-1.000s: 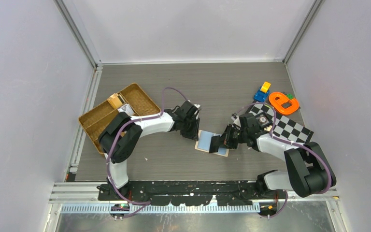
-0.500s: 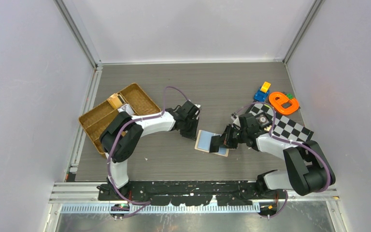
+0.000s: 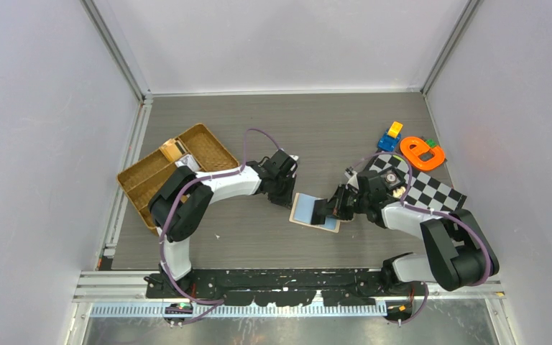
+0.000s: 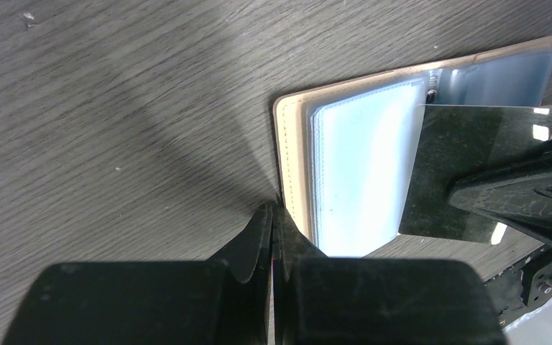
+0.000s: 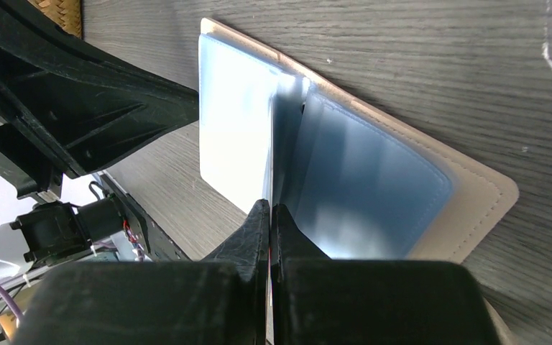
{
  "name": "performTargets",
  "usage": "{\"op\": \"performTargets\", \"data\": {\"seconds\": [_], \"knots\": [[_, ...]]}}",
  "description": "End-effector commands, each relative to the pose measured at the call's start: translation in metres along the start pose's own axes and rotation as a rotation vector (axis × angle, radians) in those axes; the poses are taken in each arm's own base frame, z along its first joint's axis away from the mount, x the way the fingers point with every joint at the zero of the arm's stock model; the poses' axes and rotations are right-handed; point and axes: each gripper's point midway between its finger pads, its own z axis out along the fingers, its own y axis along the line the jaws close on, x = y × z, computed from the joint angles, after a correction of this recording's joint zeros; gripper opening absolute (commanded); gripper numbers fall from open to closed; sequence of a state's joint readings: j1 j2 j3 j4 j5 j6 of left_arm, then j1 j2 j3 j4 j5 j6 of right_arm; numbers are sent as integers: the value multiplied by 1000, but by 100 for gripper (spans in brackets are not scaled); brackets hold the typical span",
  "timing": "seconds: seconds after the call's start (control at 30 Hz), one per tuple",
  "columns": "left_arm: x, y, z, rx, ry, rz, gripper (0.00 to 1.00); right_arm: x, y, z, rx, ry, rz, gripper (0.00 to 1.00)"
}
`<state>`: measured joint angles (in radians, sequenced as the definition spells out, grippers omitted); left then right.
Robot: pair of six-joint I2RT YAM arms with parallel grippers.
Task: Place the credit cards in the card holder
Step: Insert the credit card into the card slot.
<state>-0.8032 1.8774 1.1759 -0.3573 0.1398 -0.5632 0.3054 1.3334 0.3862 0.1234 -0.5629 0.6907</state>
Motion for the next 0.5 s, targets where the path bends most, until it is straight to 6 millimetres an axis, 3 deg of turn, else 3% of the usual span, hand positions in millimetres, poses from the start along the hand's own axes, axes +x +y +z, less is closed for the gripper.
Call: {"op": "performTargets", "data": {"seconds": [0.0, 0.47], "knots": [[24, 29, 11, -112, 68, 23, 0, -14, 6, 3, -35, -72, -29, 0], [26, 28, 13, -100, 71, 11, 0, -13, 11, 4, -86, -95, 43, 1]]}}
